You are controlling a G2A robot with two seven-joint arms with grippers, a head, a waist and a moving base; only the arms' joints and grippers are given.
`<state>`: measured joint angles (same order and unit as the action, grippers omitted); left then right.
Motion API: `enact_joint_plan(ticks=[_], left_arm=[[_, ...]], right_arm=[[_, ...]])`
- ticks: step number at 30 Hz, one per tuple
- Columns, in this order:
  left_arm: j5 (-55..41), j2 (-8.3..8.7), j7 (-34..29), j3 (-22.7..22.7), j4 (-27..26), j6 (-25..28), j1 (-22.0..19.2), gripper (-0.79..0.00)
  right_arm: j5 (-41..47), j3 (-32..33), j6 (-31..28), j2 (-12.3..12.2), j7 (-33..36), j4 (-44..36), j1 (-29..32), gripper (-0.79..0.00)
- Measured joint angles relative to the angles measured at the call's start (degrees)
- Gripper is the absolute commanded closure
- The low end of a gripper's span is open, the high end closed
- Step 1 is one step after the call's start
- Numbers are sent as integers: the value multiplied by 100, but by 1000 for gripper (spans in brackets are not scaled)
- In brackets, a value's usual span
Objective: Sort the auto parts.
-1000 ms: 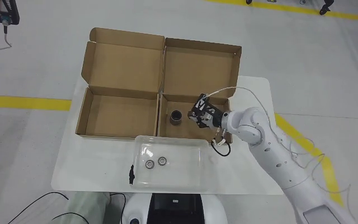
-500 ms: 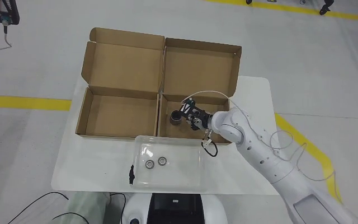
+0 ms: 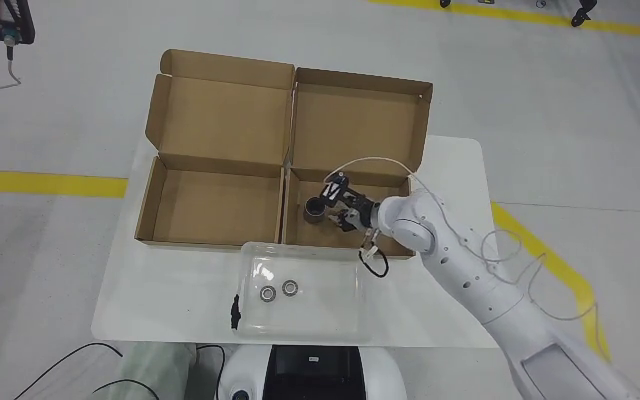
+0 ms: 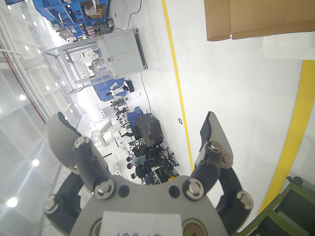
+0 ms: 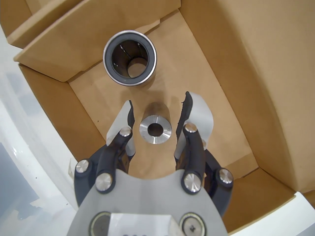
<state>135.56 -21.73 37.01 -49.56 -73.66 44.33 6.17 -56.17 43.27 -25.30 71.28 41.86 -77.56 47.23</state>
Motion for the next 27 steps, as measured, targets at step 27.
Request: enact_joint_plan(ticks=[27], left_arm=[[0,0,0,0,0,0,0,-785]], right_arm=[[-1537,1101,-1968,-573,-2786,-2385,2032,-520]])
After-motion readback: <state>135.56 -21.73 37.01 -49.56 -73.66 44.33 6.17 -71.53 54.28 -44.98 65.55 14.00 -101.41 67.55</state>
